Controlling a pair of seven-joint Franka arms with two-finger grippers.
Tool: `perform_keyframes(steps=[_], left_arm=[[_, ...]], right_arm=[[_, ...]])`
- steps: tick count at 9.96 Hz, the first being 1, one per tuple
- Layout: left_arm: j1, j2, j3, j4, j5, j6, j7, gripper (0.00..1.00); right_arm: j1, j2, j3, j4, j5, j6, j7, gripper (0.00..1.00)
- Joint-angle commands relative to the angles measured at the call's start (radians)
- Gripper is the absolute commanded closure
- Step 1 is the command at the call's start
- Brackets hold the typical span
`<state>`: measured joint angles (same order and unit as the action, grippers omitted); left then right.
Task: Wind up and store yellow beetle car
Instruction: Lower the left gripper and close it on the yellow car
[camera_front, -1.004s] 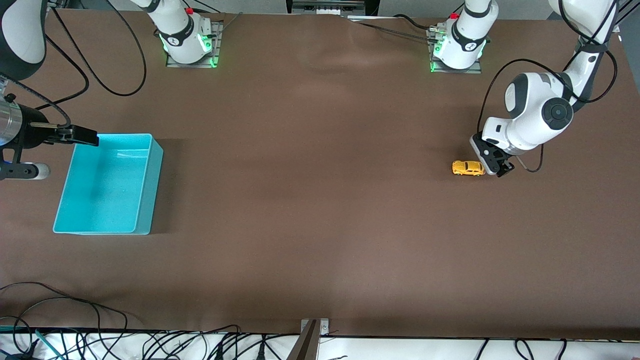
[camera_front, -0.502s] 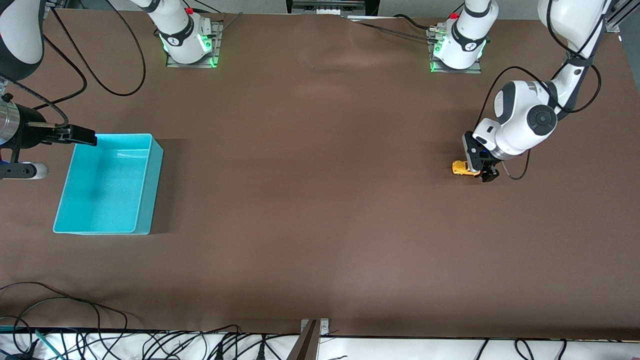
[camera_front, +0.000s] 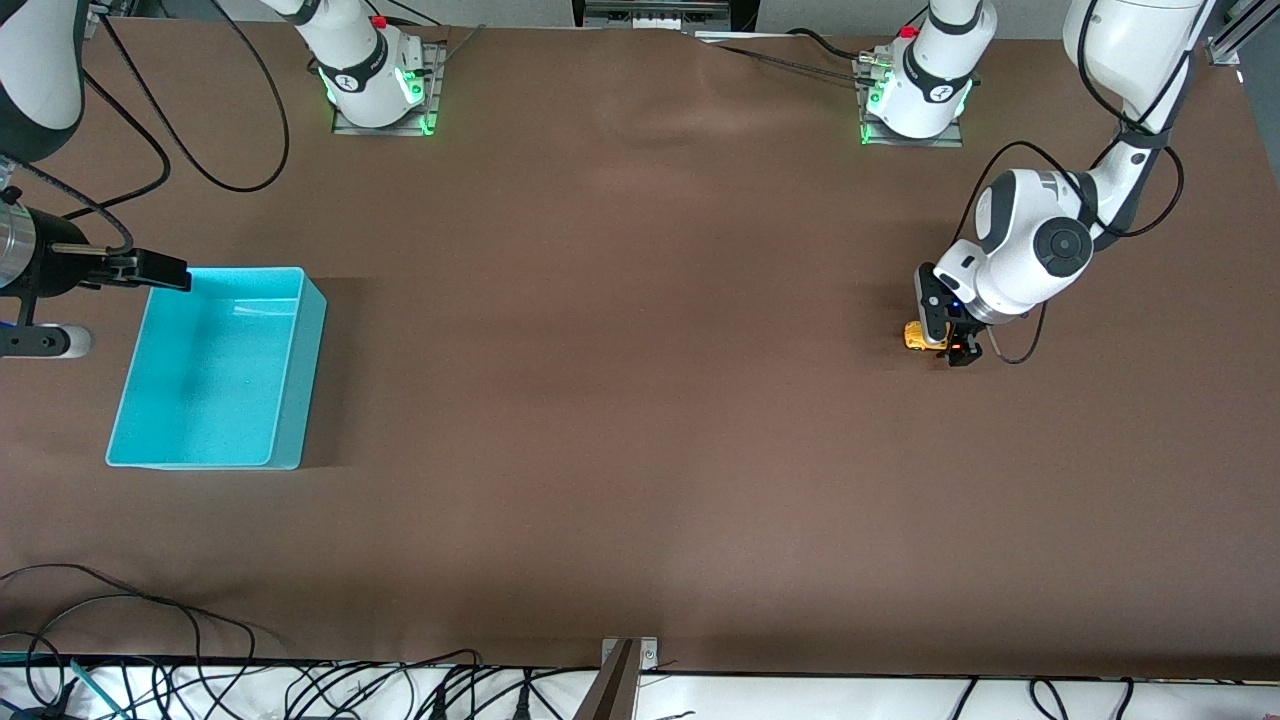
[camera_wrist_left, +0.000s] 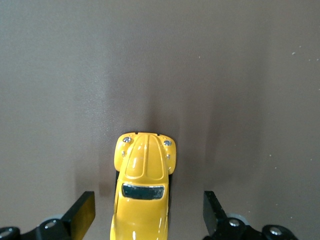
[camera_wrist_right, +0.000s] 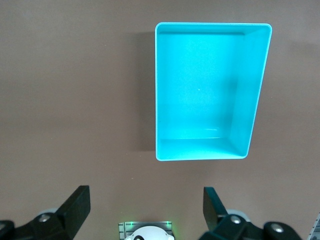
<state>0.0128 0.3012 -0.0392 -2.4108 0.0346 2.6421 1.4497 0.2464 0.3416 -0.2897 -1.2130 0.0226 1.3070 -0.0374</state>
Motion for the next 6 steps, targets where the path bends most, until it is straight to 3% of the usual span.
perform_keyframes(steps=[1,2,3,6], left_arm=[[-0.007,0.000,0.007,0.009,0.024,0.010,0.023,0.66],[-0.007,0.000,0.007,0.012,0.024,0.009,0.023,0.88],[-0.007,-0.002,0.007,0.012,0.022,0.009,0.021,1.00],[-0.051,-0.011,0.005,0.028,0.013,0.007,0.011,1.00]], right_arm=[[-0.001,-0.023,0.001,-0.025,-0.006,0.000,-0.015,0.00],[-0.001,-0.023,0.001,-0.025,-0.006,0.000,-0.015,0.00],[-0.001,-0.021,0.001,-0.025,-0.006,0.001,-0.015,0.00],[-0.001,-0.021,0.001,-0.025,-0.006,0.001,-0.015,0.00]])
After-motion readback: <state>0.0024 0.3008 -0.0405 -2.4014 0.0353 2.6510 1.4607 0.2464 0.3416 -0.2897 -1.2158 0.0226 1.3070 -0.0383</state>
